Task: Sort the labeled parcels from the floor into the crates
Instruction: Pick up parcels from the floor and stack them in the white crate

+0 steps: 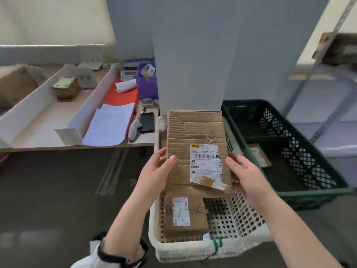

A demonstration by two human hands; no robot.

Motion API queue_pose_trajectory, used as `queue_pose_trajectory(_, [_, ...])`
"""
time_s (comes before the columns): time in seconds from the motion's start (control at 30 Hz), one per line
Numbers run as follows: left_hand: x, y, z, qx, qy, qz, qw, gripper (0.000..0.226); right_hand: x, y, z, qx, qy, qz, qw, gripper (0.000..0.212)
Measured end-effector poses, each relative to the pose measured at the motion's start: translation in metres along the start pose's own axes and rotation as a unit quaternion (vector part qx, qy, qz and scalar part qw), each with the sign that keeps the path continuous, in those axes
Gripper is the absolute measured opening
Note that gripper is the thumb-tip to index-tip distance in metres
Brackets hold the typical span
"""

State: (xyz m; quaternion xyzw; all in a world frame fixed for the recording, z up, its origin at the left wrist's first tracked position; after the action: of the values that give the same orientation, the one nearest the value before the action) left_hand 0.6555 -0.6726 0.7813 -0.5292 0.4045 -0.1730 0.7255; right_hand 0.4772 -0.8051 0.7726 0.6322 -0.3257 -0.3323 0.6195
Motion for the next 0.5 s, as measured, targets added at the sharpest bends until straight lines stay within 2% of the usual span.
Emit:
queue_pose_trajectory(0.17, [0.052, 0.017, -0.055, 0.002, 0.069, 0.025, 0.997, 0.03, 0.026, -0.03, 0.046, -0.026, -0.066, -0.031, 0.997, 0.018])
queue_pose_trajectory(0.3, [0.09, 0.057, -0.096, 0.003, 0.106, 0.085, 0.991, 0.029, 0.056, -0.077, 0.074, -0.048, -0.075, -0.094, 0.992, 0.022])
queue_pose_trajectory(0.5, [0.149, 0.113, -0.12, -0.017, 0.054, 0.183, 0.981, 0.029, 0.121, -0.159, 0.079, -0.072, -0.017, -0.159, 0.985, 0.037])
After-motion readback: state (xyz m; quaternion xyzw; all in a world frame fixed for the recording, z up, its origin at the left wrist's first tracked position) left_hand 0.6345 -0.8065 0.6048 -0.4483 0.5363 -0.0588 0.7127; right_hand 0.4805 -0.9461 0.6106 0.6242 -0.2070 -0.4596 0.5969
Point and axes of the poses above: each hand's wrist, its own x-axis towards the middle knuckle, its own z-axis out of the back of the hand, y = z × x, the point moved 5 cm from there along x, towards the middle knuckle, and after that the axes turned 14 degrees about z, right-handed, at the moved point
